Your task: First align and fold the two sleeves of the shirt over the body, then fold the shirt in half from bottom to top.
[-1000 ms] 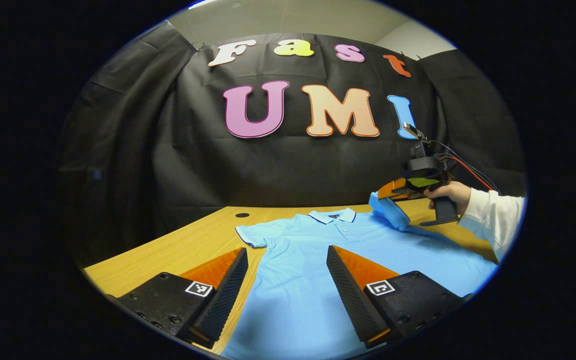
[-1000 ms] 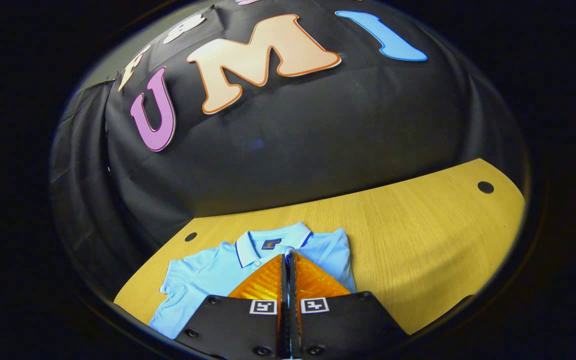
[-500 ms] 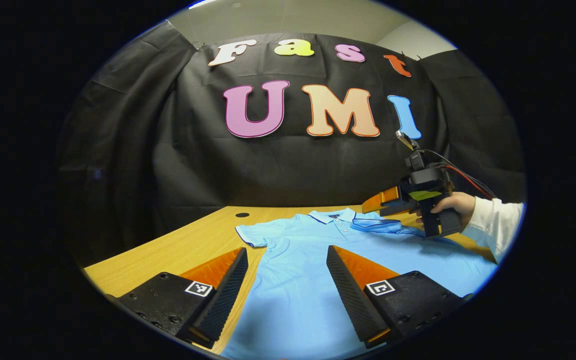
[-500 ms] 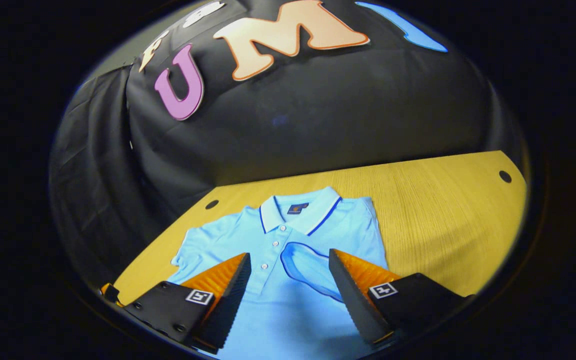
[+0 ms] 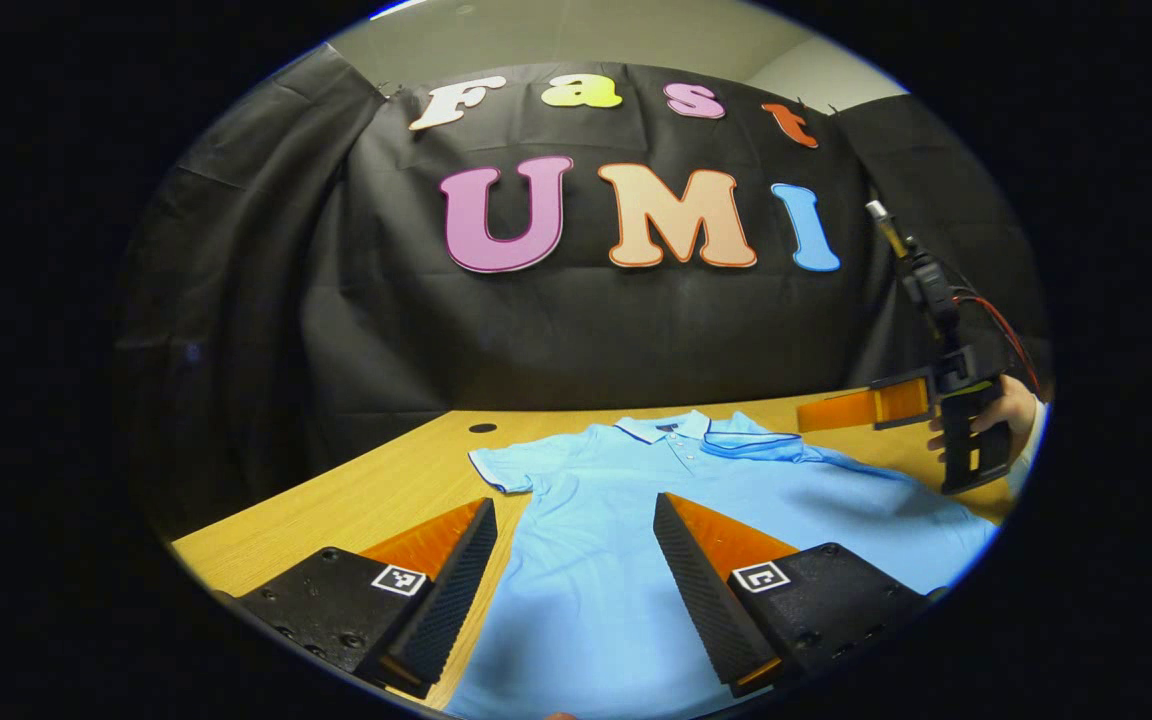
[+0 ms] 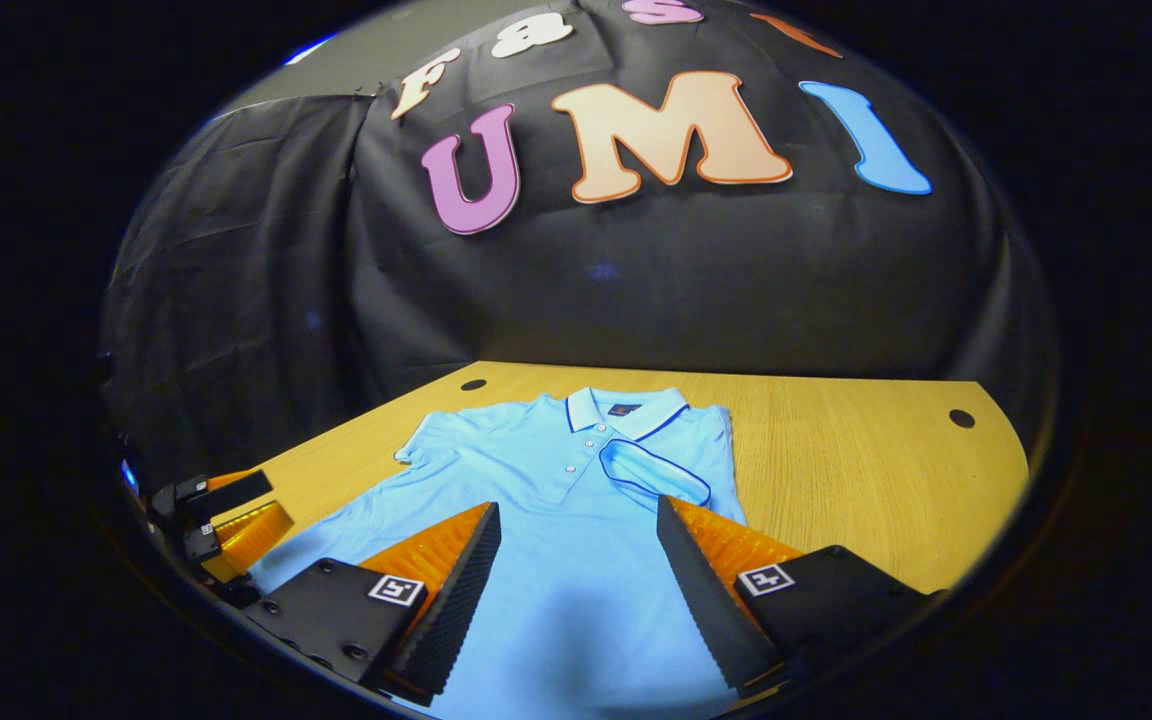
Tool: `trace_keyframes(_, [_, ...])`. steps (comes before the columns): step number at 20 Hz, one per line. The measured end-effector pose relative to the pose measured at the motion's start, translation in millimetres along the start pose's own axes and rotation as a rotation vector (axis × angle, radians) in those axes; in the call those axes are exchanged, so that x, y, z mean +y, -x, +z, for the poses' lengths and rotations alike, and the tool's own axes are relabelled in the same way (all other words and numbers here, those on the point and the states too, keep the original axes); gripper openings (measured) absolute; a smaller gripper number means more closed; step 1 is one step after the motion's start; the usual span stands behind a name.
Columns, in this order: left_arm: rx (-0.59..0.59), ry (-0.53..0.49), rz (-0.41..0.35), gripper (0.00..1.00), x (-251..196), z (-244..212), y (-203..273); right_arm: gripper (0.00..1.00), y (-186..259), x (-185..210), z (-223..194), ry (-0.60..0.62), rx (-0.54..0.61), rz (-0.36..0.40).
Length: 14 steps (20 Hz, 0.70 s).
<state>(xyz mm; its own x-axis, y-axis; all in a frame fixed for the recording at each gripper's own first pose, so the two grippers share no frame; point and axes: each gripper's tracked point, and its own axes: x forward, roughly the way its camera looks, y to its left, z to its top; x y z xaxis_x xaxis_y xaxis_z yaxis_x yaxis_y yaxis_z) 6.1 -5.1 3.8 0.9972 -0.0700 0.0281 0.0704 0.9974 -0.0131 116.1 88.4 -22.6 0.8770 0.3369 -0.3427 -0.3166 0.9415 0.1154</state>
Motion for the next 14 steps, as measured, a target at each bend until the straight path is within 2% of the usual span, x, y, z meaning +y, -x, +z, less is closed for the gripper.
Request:
trace_keyframes(3, [0.067,0.021,-0.021,0.94,6.2,-9.9,-8.8,0.98,33.2,-8.6,-7.4,0.019,-0.031,-0.033])
trace_keyframes(6, [0.129,0.125,-0.032,0.94,23.4,-11.8,-16.4,0.98,63.6,-17.5,-6.2,0.022,-0.074,-0.067])
trace_keyframes(9, [0.168,0.207,-0.012,0.95,55.3,-4.2,-33.6,0.98,87.3,-24.2,-8.1,-0.013,-0.111,-0.087])
trace_keyframes(12, [0.201,0.231,0.05,0.97,101.6,4.1,-54.1,0.98,103.1,-31.9,-13.1,-0.065,-0.125,-0.089])
trace_keyframes(14, [0.205,0.248,0.06,0.97,124.8,13.6,-72.7,0.98,111.0,-41.3,-15.0,-0.082,-0.131,-0.106])
